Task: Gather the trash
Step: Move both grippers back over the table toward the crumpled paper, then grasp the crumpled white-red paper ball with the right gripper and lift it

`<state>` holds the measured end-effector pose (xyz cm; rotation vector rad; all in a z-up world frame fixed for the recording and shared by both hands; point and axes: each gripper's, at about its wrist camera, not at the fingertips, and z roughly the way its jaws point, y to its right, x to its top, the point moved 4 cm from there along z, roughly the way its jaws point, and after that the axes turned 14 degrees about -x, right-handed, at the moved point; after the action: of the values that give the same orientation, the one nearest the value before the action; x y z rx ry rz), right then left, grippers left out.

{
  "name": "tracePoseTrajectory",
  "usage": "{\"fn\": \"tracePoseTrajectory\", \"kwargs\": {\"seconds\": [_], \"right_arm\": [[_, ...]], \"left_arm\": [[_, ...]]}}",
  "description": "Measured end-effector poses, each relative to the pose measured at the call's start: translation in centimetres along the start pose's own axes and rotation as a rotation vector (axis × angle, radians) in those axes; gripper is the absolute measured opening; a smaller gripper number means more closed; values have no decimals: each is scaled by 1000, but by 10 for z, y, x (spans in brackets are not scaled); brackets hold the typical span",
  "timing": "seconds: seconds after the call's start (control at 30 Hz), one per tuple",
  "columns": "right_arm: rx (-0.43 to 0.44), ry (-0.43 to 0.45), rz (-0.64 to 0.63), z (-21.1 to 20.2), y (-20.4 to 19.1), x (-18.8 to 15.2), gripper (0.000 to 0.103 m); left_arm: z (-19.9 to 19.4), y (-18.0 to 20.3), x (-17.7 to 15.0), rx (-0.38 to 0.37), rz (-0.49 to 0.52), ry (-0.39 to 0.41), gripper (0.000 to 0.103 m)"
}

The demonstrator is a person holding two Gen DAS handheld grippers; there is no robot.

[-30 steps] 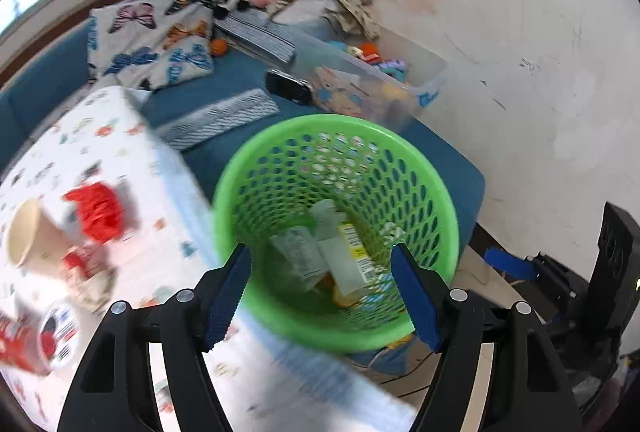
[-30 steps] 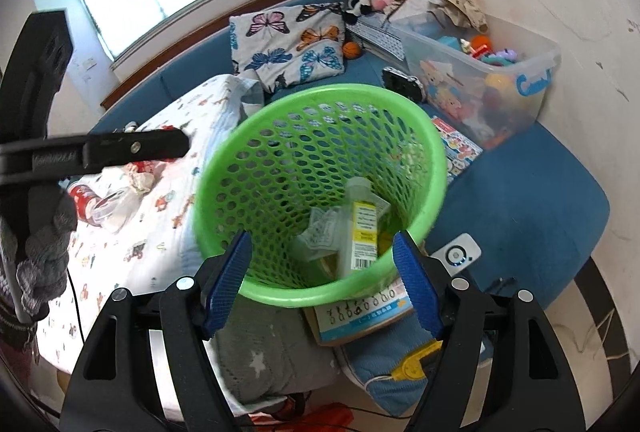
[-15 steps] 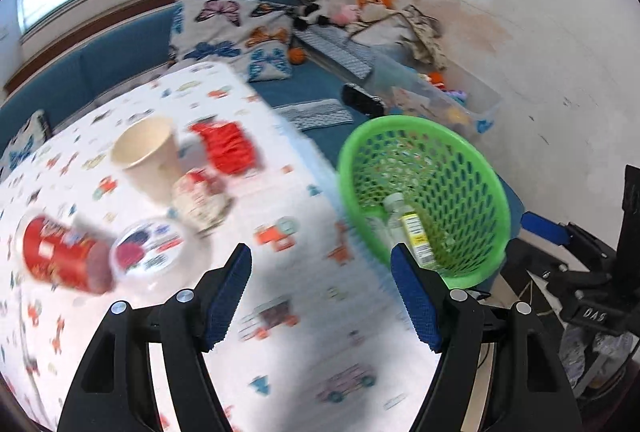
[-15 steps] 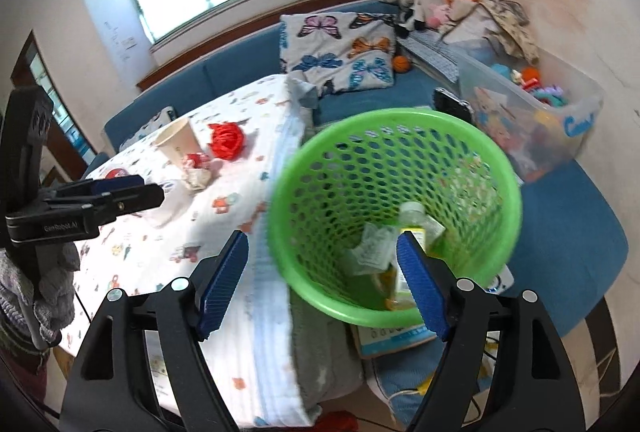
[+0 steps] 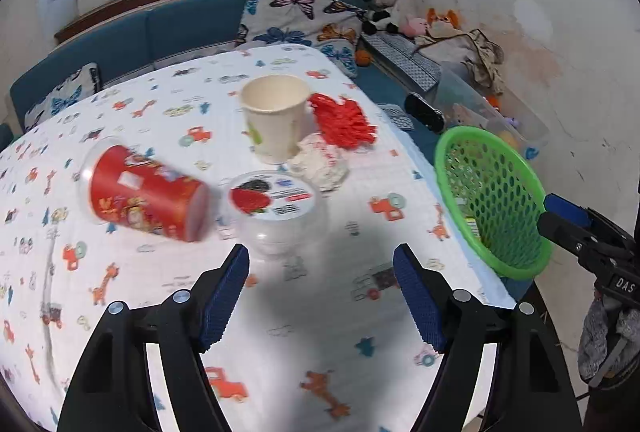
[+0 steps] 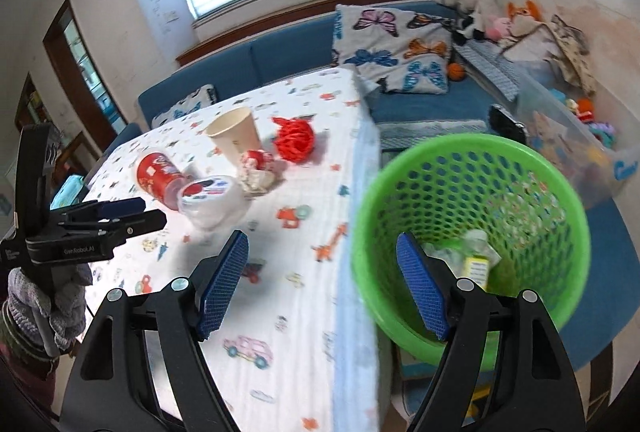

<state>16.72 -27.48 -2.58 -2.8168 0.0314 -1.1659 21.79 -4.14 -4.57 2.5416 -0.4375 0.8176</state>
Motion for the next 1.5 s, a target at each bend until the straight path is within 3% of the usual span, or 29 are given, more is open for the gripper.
{"fn": "tracePoseTrajectory", "kwargs": {"seconds": [0.8,1.5], "right_arm": [[107,-83,-146,106,-103,50,68],[75,-171,-155,186,-112,53,59]], "left_arm": [[-37,-73,-17,75,-107,55,72],[-20,-85,-18,72,-112,12,72]]}}
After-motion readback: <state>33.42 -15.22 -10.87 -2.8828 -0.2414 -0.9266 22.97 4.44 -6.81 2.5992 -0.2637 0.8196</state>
